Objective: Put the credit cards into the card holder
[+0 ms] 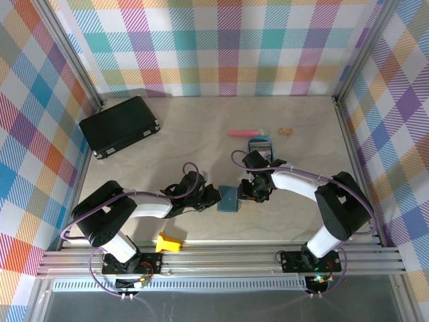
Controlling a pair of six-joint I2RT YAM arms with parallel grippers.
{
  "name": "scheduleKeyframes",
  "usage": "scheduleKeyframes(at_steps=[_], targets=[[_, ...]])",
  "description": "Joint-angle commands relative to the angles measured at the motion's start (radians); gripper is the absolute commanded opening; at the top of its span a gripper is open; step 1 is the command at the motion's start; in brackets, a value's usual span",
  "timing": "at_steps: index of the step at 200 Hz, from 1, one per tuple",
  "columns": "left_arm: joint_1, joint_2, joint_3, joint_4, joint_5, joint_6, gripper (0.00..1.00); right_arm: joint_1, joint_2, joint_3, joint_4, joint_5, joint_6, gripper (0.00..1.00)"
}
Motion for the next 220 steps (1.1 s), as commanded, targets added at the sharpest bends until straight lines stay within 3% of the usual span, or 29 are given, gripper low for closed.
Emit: scheduleKeyframes(at_steps=[1, 114, 167, 220], targets=[[-0.015, -0.038, 0.015, -0.016, -0.021, 0.011, 0.0, -0.009, 0.034, -0.018, 0.036, -0.025, -0.039, 0.41], [0.007, -0.36, 0.001, -0.34, -0.118, 0.16, 0.0, -0.036, 0.051, -0.036, 0.077, -0.032, -0.108, 0.4], [0.09, -0.494, -0.079, -0.337, -0.058, 0.231, 0.03, -0.037, 0.016, -0.031, 0.088, -0.069, -0.103, 0.41], [0.173, -0.483, -0.097, -0.35, 0.054, 0.283, 0.07, -0.037, -0.036, 0.001, 0.097, -0.109, -0.081, 0.46]])
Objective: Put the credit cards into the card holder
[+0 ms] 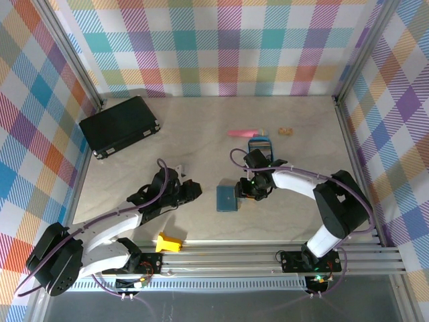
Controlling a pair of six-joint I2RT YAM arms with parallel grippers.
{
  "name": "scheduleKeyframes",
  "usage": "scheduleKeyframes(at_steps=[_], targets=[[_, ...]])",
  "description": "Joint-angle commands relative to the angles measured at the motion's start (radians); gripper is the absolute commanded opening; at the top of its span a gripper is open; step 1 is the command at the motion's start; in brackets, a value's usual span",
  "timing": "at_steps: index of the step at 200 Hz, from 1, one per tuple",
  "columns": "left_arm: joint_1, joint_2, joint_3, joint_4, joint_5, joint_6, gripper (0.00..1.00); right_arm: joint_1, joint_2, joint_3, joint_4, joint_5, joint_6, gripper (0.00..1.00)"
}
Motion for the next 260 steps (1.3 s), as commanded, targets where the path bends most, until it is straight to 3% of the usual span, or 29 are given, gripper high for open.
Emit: scheduleKeyframes(at_steps=[1, 117, 260], targets=[[0.029, 0.002, -0.022, -0.018, 0.078, 0.047, 0.07, -0.005, -0.04, 0.015, 0.011, -0.038, 0.007, 0.46], [0.053, 0.096, -0.08, 0.178, 0.162, -0.021, 0.15, 0.039, 0.08, 0.104, 0.024, -0.061, 0.095, 0.48], [0.053, 0.145, -0.04, 0.098, 0.159, -0.001, 0.21, 0.044, 0.121, 0.124, 0.041, -0.123, 0.044, 0.48]])
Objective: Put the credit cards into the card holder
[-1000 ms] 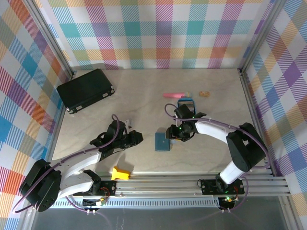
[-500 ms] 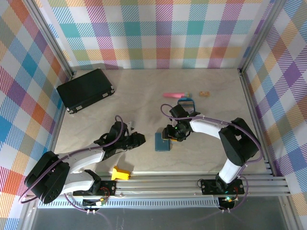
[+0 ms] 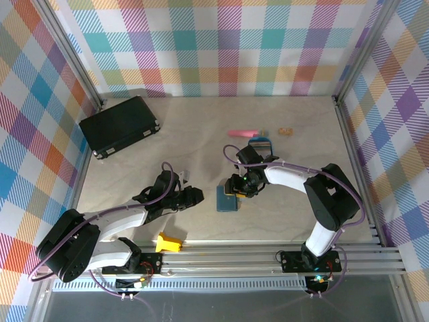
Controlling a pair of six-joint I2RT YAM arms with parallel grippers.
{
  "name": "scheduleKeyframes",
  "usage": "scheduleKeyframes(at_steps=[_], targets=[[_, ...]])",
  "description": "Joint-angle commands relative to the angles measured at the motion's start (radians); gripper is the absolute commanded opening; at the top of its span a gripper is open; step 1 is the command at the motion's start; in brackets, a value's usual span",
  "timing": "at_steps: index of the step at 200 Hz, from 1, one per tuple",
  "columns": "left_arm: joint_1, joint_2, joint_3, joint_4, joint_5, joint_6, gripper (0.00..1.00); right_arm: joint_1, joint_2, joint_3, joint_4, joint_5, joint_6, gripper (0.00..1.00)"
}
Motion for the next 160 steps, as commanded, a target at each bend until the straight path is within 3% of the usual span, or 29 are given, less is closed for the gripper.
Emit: scheduleKeyframes(at_steps=[1, 160], targets=[[0.01, 0.009, 0.029, -0.025, 0.018, 0.007, 0.21, 0.006, 0.019, 0.031, 0.003, -0.028, -0.015, 0.48], [0.007, 0.02, 0.03, -0.017, -0.001, -0.013, 0.21, 0.008, -0.013, 0.02, 0.039, -0.11, -0.005, 0.48]])
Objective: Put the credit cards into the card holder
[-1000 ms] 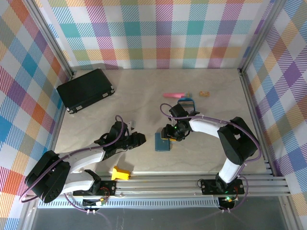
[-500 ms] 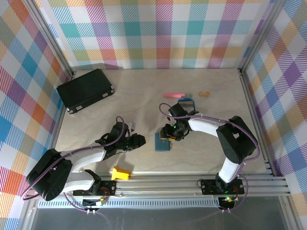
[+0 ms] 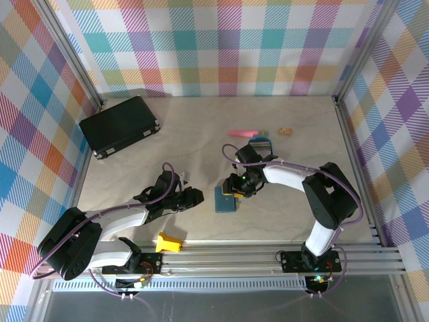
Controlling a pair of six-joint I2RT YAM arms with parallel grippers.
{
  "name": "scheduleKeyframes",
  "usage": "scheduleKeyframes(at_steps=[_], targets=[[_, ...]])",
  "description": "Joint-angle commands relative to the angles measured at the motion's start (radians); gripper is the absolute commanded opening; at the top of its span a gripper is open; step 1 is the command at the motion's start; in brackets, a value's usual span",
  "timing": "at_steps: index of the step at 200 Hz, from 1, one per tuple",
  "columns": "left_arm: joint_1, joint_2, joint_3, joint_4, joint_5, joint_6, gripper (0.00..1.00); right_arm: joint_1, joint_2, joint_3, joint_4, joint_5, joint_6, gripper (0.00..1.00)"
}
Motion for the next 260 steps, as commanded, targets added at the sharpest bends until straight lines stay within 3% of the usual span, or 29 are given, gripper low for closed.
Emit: scheduleKeyframes(at_steps=[1, 147, 204, 260], targets=[[0.007, 0.004, 0.03, -0.017, -0.005, -0.012, 0.21, 0.005, -0.03, 0.005, 0.029, -0.054, -0.003, 0.48], [0.007, 0.025, 0.029, -0.052, -0.053, -0.034, 0.21, 0.045, -0.051, -0.06, 0.277, -0.265, 0.145, 0.46], [0.007, 0.014, 0.057, -0.242, -0.128, -0.009, 0.05, 0.05, -0.039, -0.054, 0.293, -0.27, 0.152, 0.44], [-0.016, 0.142, 0.068, -0.112, -0.049, -0.02, 0.0, 0.057, -0.028, -0.05, 0.273, -0.272, 0.136, 0.44]])
